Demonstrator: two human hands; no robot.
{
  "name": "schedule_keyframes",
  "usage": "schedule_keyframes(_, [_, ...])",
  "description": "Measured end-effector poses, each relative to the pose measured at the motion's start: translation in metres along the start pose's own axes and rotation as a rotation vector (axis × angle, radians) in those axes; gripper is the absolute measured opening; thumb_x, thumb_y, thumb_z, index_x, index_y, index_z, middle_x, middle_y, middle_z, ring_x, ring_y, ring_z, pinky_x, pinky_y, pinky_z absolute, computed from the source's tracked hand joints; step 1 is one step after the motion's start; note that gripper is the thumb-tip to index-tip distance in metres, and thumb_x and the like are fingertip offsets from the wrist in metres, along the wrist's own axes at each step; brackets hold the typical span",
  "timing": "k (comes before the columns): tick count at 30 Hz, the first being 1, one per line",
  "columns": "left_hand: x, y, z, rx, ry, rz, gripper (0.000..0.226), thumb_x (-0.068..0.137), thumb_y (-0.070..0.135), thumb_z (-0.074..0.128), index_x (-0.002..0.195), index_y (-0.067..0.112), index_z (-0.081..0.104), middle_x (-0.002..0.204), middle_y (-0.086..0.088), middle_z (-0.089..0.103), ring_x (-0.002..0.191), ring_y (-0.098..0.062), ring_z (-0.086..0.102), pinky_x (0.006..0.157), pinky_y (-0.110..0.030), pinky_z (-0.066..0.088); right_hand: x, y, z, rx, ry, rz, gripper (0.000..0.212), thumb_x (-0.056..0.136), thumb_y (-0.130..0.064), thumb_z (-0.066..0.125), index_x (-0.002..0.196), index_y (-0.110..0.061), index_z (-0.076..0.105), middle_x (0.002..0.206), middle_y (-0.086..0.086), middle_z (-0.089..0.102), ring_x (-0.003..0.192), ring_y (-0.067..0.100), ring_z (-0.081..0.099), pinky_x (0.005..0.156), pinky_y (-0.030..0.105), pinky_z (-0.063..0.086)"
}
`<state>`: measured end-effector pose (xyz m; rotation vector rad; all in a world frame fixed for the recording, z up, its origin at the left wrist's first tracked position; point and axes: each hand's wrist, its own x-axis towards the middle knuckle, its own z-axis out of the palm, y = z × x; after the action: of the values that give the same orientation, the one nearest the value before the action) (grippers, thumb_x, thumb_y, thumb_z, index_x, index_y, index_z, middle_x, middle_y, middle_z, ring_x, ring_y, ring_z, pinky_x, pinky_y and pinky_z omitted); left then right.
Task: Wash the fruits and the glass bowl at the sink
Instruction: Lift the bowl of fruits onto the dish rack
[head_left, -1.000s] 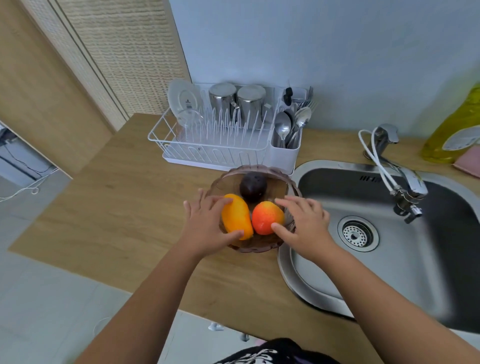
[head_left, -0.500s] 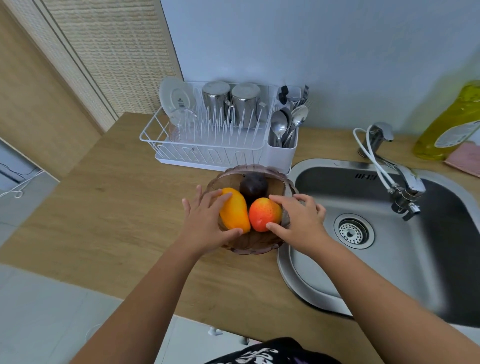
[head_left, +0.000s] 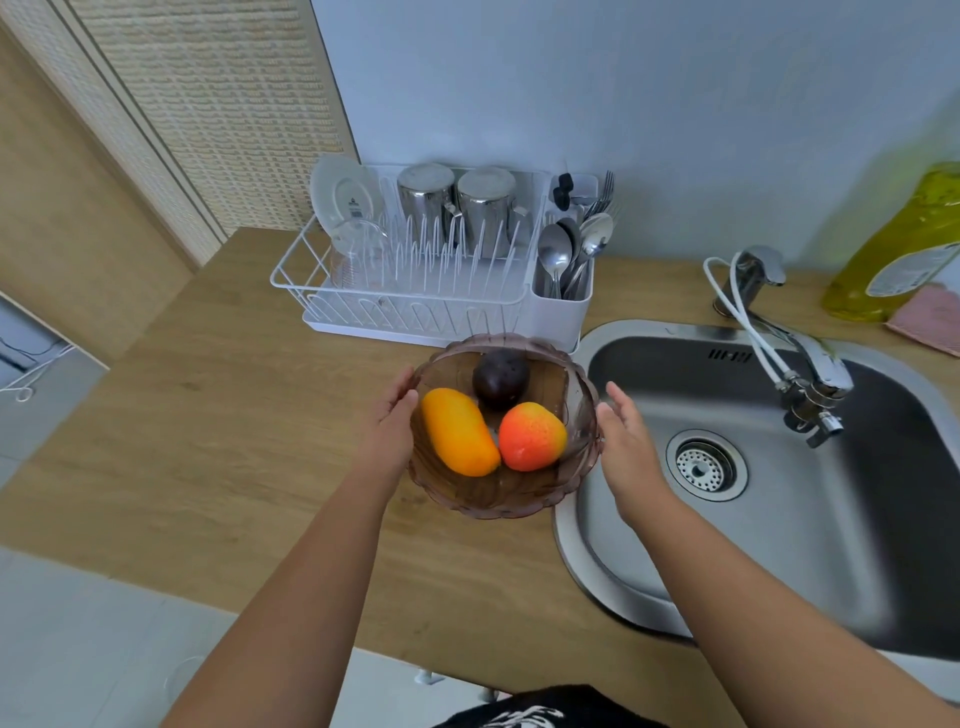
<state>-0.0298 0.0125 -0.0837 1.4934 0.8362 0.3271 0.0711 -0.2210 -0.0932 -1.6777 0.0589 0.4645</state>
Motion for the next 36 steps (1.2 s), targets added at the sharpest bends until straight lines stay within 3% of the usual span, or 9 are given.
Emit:
schedule_keyframes(3, [-0.001,0.001,0.007,-0.138,0.003,-0.078,0.042,0.104,0.010,0.043,0.143,0.021,0.052,0.141,-0.003,0.059,0.130,-0.021,0.055,0.115,-0.046,0.040,0.002,0.002,0.011,0.041,0.018,0.003,0.048,0.100,-0.023,0.040,0.147,-0.023,0.039,0.147,0.000,0.048,0.133,0.015,0.047,0.115,0.043,0.034])
schedule_keyframes(13, [-0.023,0.017,0.011,-0.268,0.074,-0.151,0.044,0.105,0.003,0.035,0.145,0.015,0.050,0.133,-0.007,0.061,0.124,-0.023,0.057,0.110,-0.039,0.044,-0.015,-0.012,0.018,0.181,0.081,0.024,0.044,0.101,-0.017,0.039,0.143,-0.024,0.046,0.137,0.005,0.059,0.126,0.017,0.054,0.111,0.042,0.040])
schedule_keyframes(17, [-0.030,0.030,0.001,-0.314,0.099,-0.149,0.044,0.105,0.004,0.033,0.144,0.015,0.051,0.135,-0.008,0.061,0.125,-0.023,0.057,0.108,-0.037,0.044,-0.023,-0.029,0.020,0.229,0.069,-0.002,0.041,0.102,-0.013,0.038,0.141,-0.022,0.048,0.135,0.007,0.060,0.105,0.011,0.055,0.087,0.020,0.045])
schedule_keyframes(20, [-0.033,0.050,-0.007,-0.327,0.114,-0.117,0.043,0.104,0.004,0.033,0.142,0.015,0.053,0.134,-0.008,0.062,0.124,-0.022,0.058,0.101,-0.035,0.047,-0.029,-0.048,0.024,0.249,0.053,-0.025,0.042,0.101,-0.012,0.037,0.138,-0.023,0.051,0.131,0.005,0.062,0.088,0.003,0.054,0.073,0.016,0.045])
schedule_keyframes(23, [-0.030,0.074,-0.015,-0.342,0.113,-0.113,0.040,0.104,0.018,0.039,0.140,0.023,0.055,0.126,-0.003,0.065,0.111,-0.020,0.063,0.085,-0.035,0.053,-0.031,-0.068,0.028,0.299,0.027,-0.015,0.042,0.100,-0.014,0.038,0.138,-0.024,0.052,0.133,0.004,0.061,0.115,0.014,0.059,0.092,0.030,0.051])
schedule_keyframes(27, [-0.024,0.108,-0.026,-0.351,0.158,-0.078,0.030,0.100,0.030,0.049,0.127,0.026,0.064,0.122,0.001,0.069,0.111,-0.020,0.065,0.098,-0.042,0.052,-0.028,-0.102,0.033,0.309,0.002,-0.018,0.045,0.098,-0.011,0.040,0.139,-0.024,0.053,0.125,0.004,0.065,0.109,0.014,0.062,0.083,0.027,0.051])
schedule_keyframes(30, [-0.016,0.131,-0.029,-0.343,0.158,-0.048,0.020,0.102,0.029,0.048,0.104,0.026,0.068,0.110,0.002,0.072,0.103,-0.018,0.067,0.089,-0.038,0.055,-0.019,-0.127,0.040,0.258,-0.043,-0.053,0.050,0.093,-0.013,0.042,0.141,-0.026,0.049,0.131,0.003,0.062,0.116,0.017,0.059,0.098,0.039,0.049])
schedule_keyframes(34, [-0.001,0.157,-0.027,-0.282,0.178,-0.009,0.025,0.103,0.030,0.044,0.093,0.027,0.067,0.102,0.009,0.070,0.090,-0.013,0.065,0.076,-0.034,0.054,-0.001,-0.160,0.052,0.160,-0.080,-0.091,0.065,0.083,-0.024,0.047,0.147,-0.026,0.039,0.142,-0.001,0.051,0.113,0.023,0.059,0.092,0.042,0.048])
schedule_keyframes(36, [0.011,0.167,-0.027,-0.228,0.199,0.009,0.027,0.102,0.030,0.046,0.086,0.026,0.068,0.095,0.010,0.071,0.084,-0.010,0.065,0.071,-0.030,0.052,0.008,-0.174,0.059,0.132,-0.083,-0.111,0.071,0.084,-0.023,0.049,0.152,-0.025,0.030,0.150,0.001,0.043,0.128,0.027,0.050,0.104,0.045,0.042])
